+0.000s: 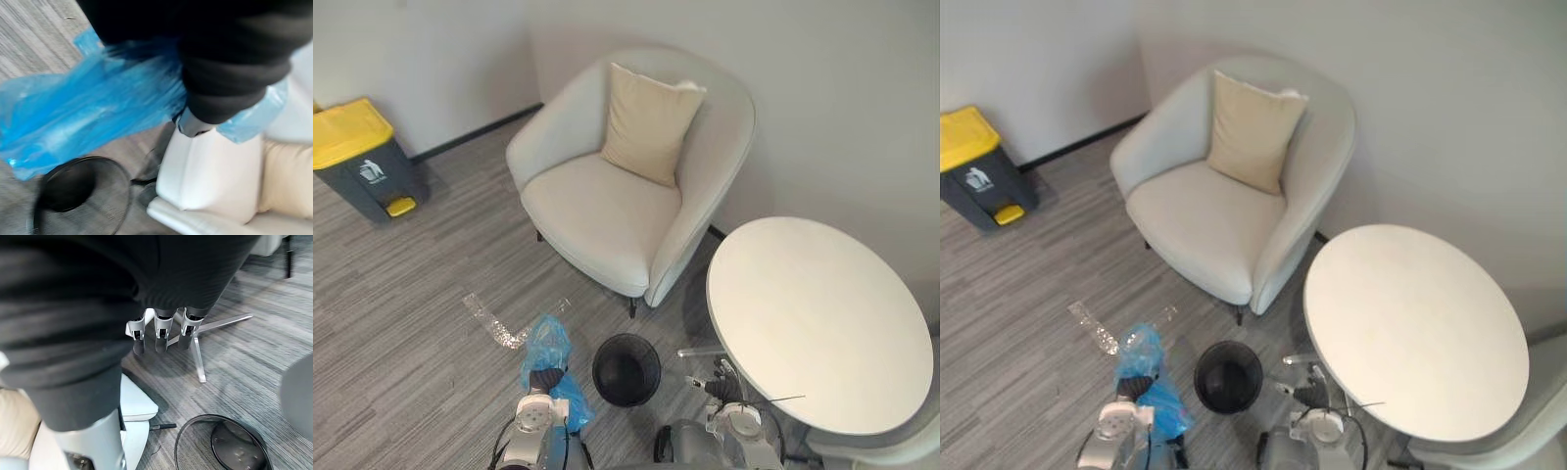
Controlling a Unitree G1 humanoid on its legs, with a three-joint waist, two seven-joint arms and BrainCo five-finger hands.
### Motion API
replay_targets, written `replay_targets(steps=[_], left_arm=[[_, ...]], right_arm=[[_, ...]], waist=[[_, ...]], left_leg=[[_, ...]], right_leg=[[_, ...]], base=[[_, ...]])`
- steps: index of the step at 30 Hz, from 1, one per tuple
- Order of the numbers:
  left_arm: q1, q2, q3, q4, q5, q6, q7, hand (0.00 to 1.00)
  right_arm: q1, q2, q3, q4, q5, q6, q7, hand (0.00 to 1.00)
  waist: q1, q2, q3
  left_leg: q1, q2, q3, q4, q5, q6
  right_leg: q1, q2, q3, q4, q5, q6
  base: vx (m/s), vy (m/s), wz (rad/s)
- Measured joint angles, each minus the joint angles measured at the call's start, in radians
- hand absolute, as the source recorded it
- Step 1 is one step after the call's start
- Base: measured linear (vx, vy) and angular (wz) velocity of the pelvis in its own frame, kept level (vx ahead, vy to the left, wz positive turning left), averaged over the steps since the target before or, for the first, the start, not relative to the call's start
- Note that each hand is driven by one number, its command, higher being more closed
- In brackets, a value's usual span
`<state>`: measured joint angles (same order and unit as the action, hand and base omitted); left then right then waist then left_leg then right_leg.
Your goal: Gather rubbish on tea table into small bin, then transfer packed bag to large trash can.
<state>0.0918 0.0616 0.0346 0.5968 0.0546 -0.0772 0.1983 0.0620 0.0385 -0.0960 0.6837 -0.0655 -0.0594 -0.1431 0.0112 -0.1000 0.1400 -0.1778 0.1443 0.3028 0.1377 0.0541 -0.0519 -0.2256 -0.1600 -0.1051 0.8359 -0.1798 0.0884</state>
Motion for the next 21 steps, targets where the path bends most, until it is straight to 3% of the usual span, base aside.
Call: replay_targets(steps=[2,3,4,5,6,7,9,11,13,15,16,17,19,21], left_arm=[[0.025,-0.044,0.011,0.001,-0.001,0.002,0.0,1.0],[0.032,-0.047,0.012,-0.004,-0.001,-0.001,0.003,1.0],[0.028,-0.048,0.011,-0.001,-0.002,0.0,0.007,1.0],[0.023,-0.055,0.01,0.002,-0.009,0.001,0.015,1.0],[0.019,-0.065,0.005,0.003,-0.017,0.001,0.016,1.0],[0.019,-0.076,0.004,0.004,-0.018,0.001,0.016,1.0],[0.019,-0.079,-0.031,0.001,-0.019,0.001,0.017,1.0],[0.019,-0.079,-0.049,0.002,-0.019,0.002,0.017,1.0],[0.011,-0.077,-0.065,0.001,-0.018,0.003,0.015,1.0],[0.017,-0.075,-0.078,0.0,-0.018,0.003,0.015,1.0],[0.013,-0.07,-0.095,0.0,-0.017,0.003,0.014,1.0],[0.011,-0.067,-0.1,0.001,-0.017,0.003,0.013,1.0],[-0.005,-0.066,-0.103,0.033,-0.016,0.004,0.012,1.0],[-0.021,-0.048,-0.108,0.082,-0.015,0.005,0.011,1.0]], right_arm=[[0.003,-0.022,-0.011,-0.001,-0.001,0.0,-0.014,0.0],[-0.002,-0.014,-0.014,-0.001,0.0,0.0,-0.02,0.0],[-0.008,-0.011,-0.014,-0.001,0.0,0.0,-0.021,0.0],[-0.016,-0.011,-0.011,0.0,0.0,0.0,-0.022,0.0],[-0.028,-0.016,-0.004,-0.001,0.0,0.0,-0.027,0.0],[-0.033,-0.022,0.001,-0.001,0.0,0.0,-0.03,0.0],[-0.015,-0.025,0.001,0.0,0.0,0.001,-0.035,0.0],[-0.011,-0.026,0.0,0.0,0.0,0.003,-0.039,0.0],[-0.013,-0.025,-0.007,-0.001,0.004,0.003,-0.055,0.0],[0.001,-0.03,-0.008,0.0,0.008,0.002,-0.057,0.0],[0.001,-0.035,-0.008,0.008,0.01,0.002,-0.057,0.0],[0.001,-0.034,-0.009,0.011,0.024,0.002,-0.056,0.0],[-0.005,-0.035,-0.023,0.04,0.03,-0.002,-0.055,0.0],[-0.026,-0.03,-0.043,0.086,0.033,0.0,-0.054,0.0]], waist=[[0.018,0.048,-0.014],[0.034,0.022,-0.014],[0.036,0.013,-0.012],[0.046,0.013,-0.009],[0.047,0.036,-0.005],[0.039,0.059,0.002],[0.039,0.081,0.007],[0.032,0.082,0.01],[0.021,0.072,0.02],[0.012,0.075,0.016],[-0.003,0.089,0.012],[-0.008,0.089,0.013],[-0.015,0.089,0.012],[-0.014,0.076,0.01]], left_leg=[[-0.03,0.018,-0.029,0.023,0.007,0.008],[-0.046,0.008,-0.01,0.031,0.026,-0.005],[-0.062,0.005,-0.011,0.044,0.028,-0.005],[-0.093,0.015,-0.014,0.058,0.038,-0.013],[-0.124,0.032,-0.028,0.065,0.056,-0.023],[-0.138,0.048,-0.054,0.056,0.075,-0.027],[-0.133,0.059,-0.074,-0.001,0.1,-0.021],[-0.144,0.075,-0.024,-0.029,0.025,-0.021],[-0.189,0.07,0.028,0.132,0.0,0.018],[-0.185,0.079,0.052,0.285,-0.063,0.04],[-0.171,0.087,0.067,0.37,-0.164,0.035],[-0.142,0.09,0.096,0.39,-0.223,0.023],[-0.089,0.067,0.124,0.316,-0.254,-0.002],[-0.061,0.022,0.122,0.22,-0.206,0.006]], right_leg=[[0.078,0.055,0.018,-0.147,-0.078,0.026],[0.104,0.051,0.042,-0.213,-0.148,0.001],[0.113,0.049,0.038,-0.246,-0.182,-0.015],[0.12,0.06,0.031,-0.302,-0.219,-0.045],[0.119,0.086,0.019,-0.344,-0.228,-0.066],[0.12,0.107,-0.007,-0.355,-0.218,-0.082],[0.117,0.124,-0.059,-0.339,-0.214,-0.092],[0.111,0.119,-0.115,-0.375,-0.191,-0.13],[0.105,0.083,-0.189,-0.4,-0.165,-0.146],[0.109,0.07,-0.234,-0.407,-0.163,-0.146],[0.119,0.064,-0.28,-0.424,-0.154,-0.142],[0.123,0.054,-0.31,-0.429,-0.149,-0.134],[0.125,0.04,-0.334,-0.435,-0.138,-0.116],[0.143,0.032,-0.329,-0.487,-0.095,-0.097]], base=[[-0.04,-0.081,0.01],[-0.04,-0.126,-0.01],[-0.1,-0.218,-0.03],[-0.17,-0.228,0.0],[-0.25,-0.222,0.11],[-0.25,-0.146,0.24],[-0.25,-0.123,0.63],[-0.24,-0.107,0.8],[-0.16,-0.065,0.9],[-0.09,-0.005,0.82],[-0.04,0.052,1.01],[-0.03,0.065,0.97],[-0.01,0.114,0.68],[0.01,0.147,0.37]])
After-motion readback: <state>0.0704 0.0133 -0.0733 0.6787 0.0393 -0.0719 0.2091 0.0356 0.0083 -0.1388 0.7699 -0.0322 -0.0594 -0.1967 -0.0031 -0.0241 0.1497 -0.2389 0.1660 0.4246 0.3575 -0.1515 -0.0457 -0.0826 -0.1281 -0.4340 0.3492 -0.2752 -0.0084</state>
